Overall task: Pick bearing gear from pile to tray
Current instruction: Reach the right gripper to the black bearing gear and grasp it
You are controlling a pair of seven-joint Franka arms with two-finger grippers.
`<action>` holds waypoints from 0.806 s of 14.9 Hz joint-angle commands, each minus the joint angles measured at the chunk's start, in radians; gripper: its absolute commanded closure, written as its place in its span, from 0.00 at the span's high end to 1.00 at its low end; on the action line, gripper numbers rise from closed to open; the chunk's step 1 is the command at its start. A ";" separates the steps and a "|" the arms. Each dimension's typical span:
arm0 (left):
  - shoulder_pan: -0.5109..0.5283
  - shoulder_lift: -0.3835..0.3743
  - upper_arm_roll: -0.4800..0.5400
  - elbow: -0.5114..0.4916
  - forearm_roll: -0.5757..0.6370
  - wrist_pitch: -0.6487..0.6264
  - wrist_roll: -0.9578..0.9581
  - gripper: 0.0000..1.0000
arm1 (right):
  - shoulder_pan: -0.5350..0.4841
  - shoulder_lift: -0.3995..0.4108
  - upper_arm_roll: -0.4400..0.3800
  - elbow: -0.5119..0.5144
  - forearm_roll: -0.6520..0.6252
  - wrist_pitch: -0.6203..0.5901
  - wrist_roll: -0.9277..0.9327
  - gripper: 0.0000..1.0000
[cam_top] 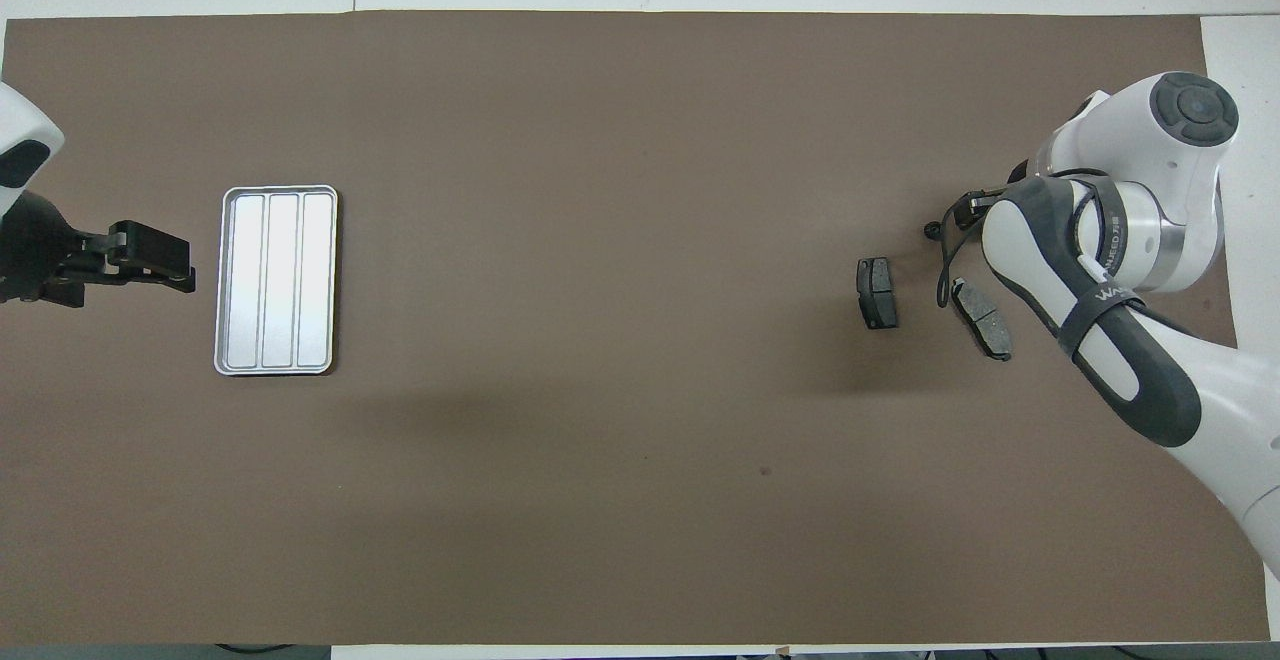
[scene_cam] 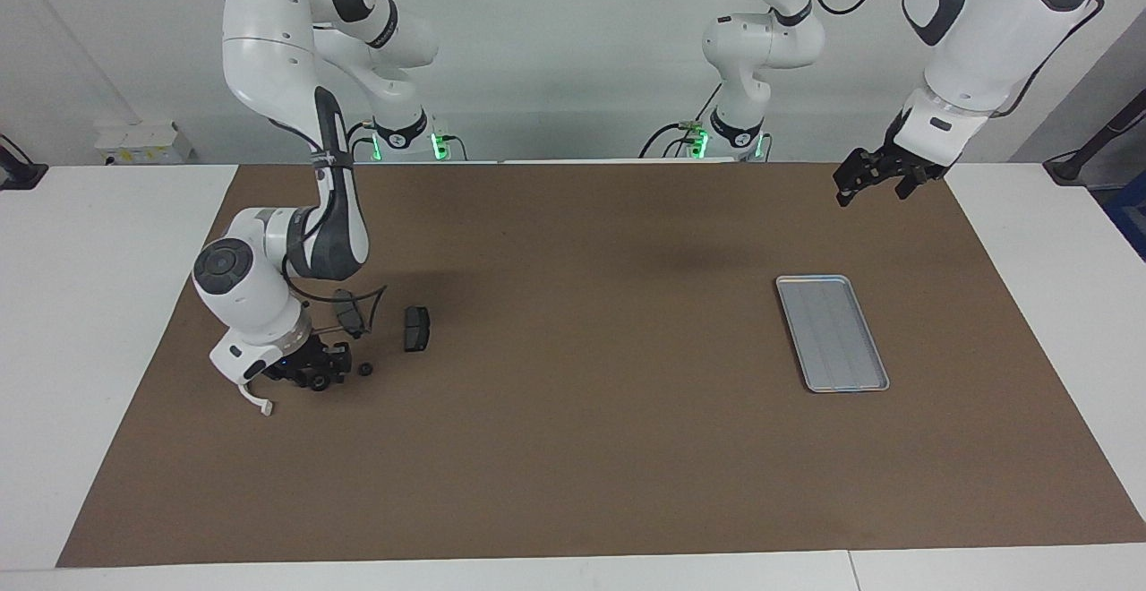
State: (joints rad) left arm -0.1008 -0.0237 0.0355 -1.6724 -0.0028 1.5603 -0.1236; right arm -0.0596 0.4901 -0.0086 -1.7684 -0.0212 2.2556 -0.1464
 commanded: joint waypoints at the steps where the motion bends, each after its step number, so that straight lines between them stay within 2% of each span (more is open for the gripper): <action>1: -0.013 -0.013 0.009 -0.004 0.009 -0.006 -0.001 1.00 | -0.012 -0.015 0.007 -0.019 -0.002 0.024 0.005 0.04; 2: -0.013 -0.013 0.009 -0.004 0.009 -0.006 -0.001 1.00 | -0.012 -0.015 0.007 -0.007 -0.002 0.016 0.005 0.00; 5: -0.013 -0.013 0.009 -0.004 0.009 -0.006 -0.001 1.00 | -0.003 -0.030 0.007 0.041 -0.002 -0.020 0.008 0.00; 8: -0.013 -0.013 0.009 -0.004 0.009 -0.008 -0.001 1.00 | 0.032 -0.059 0.019 0.172 -0.002 -0.187 0.092 0.00; 10: -0.013 -0.013 0.009 -0.004 0.009 -0.006 -0.001 1.00 | 0.104 -0.061 0.019 0.303 -0.005 -0.336 0.216 0.00; 12: -0.013 -0.013 0.009 -0.004 0.009 -0.006 -0.001 1.00 | 0.197 -0.062 0.019 0.339 -0.009 -0.408 0.377 0.00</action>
State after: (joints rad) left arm -0.1008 -0.0237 0.0355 -1.6724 -0.0028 1.5602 -0.1236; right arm 0.0554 0.4120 0.0098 -1.4912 -0.0213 1.9191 0.0852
